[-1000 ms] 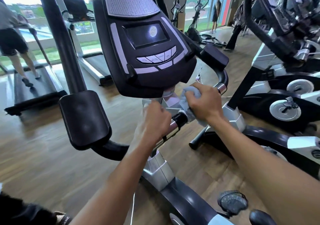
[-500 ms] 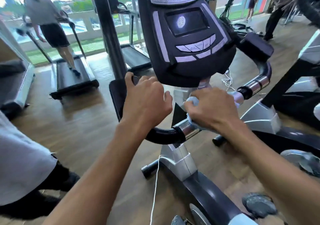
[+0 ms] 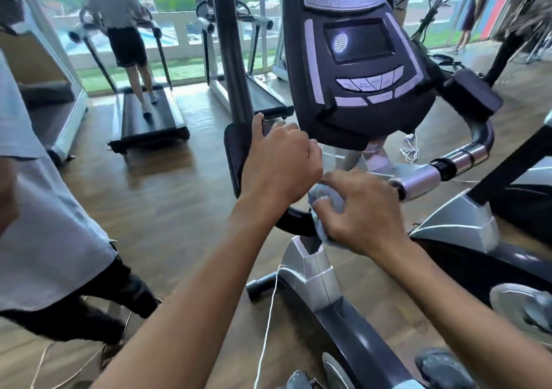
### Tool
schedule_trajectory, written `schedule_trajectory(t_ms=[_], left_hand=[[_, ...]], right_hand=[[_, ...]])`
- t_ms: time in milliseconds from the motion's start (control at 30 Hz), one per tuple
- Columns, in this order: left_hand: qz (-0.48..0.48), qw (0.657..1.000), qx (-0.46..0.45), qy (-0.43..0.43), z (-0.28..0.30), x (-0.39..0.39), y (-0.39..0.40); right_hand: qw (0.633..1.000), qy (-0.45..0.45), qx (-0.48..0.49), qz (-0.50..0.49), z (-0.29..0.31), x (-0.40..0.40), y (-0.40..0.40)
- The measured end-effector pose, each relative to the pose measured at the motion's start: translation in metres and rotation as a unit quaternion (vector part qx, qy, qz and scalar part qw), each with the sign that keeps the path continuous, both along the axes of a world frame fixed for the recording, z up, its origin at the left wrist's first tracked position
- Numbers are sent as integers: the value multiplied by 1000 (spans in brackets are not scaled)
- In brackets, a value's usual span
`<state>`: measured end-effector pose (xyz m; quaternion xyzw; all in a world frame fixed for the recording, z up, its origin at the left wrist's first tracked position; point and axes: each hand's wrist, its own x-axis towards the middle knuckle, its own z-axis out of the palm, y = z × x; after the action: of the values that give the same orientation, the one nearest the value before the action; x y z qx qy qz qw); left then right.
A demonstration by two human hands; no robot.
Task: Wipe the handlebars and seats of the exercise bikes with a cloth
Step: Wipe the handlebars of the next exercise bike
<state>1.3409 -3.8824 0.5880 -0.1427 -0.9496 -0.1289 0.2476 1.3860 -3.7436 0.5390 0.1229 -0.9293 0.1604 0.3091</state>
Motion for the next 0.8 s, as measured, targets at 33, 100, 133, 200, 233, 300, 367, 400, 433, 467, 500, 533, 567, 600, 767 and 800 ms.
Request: schedule_trajectory(t_ms=[33,100,133,200,233,300,367,400,433,467,500,533,567,600,767,800], left_hand=[[-1,1000,9,5,0,0,0],[-6,999,31,12,1,-1,-1],[-4,999,40,16,2,-2,-1],[2,998,59,13,3,-2,0],[0,997,74,10,4,-1,0],[-15,994,106,9,5,1,1],[-30,990,138,-1,5,2,-1],[-39,988,152,-7,5,2,-3],[-51,986,161,-8,5,1,-5],[-63,984,166,-10,4,0,-7],[-75,983,169,-13,4,-2,-8],[-83,981,172,-16,3,-3,-9],[-89,981,170,-13,1,-3,-10],[-95,982,162,-7,0,-3,-11],[-140,966,215,27,-1,-7,-26],[-149,958,241,42,-3,-4,-25]], right_hand=[[999,6,-14,31,-2,6,-1],[999,-38,-7,29,7,-8,4],[997,-81,16,0,13,-20,7],[984,-151,59,-70,23,-40,11],[982,-158,62,-88,24,-46,6],[984,-138,64,-89,18,-38,-12],[995,-37,41,-84,4,-10,-31],[997,27,4,-75,-2,5,-36],[994,65,-60,-56,-6,15,-37],[986,73,-147,-30,-8,18,-34],[966,60,-250,6,-8,17,-28],[935,47,-349,41,-6,15,-23],[887,44,-453,70,-2,18,-19],[820,43,-562,100,3,23,-17],[528,59,-846,54,-15,93,-2],[498,62,-865,15,-27,113,4]])
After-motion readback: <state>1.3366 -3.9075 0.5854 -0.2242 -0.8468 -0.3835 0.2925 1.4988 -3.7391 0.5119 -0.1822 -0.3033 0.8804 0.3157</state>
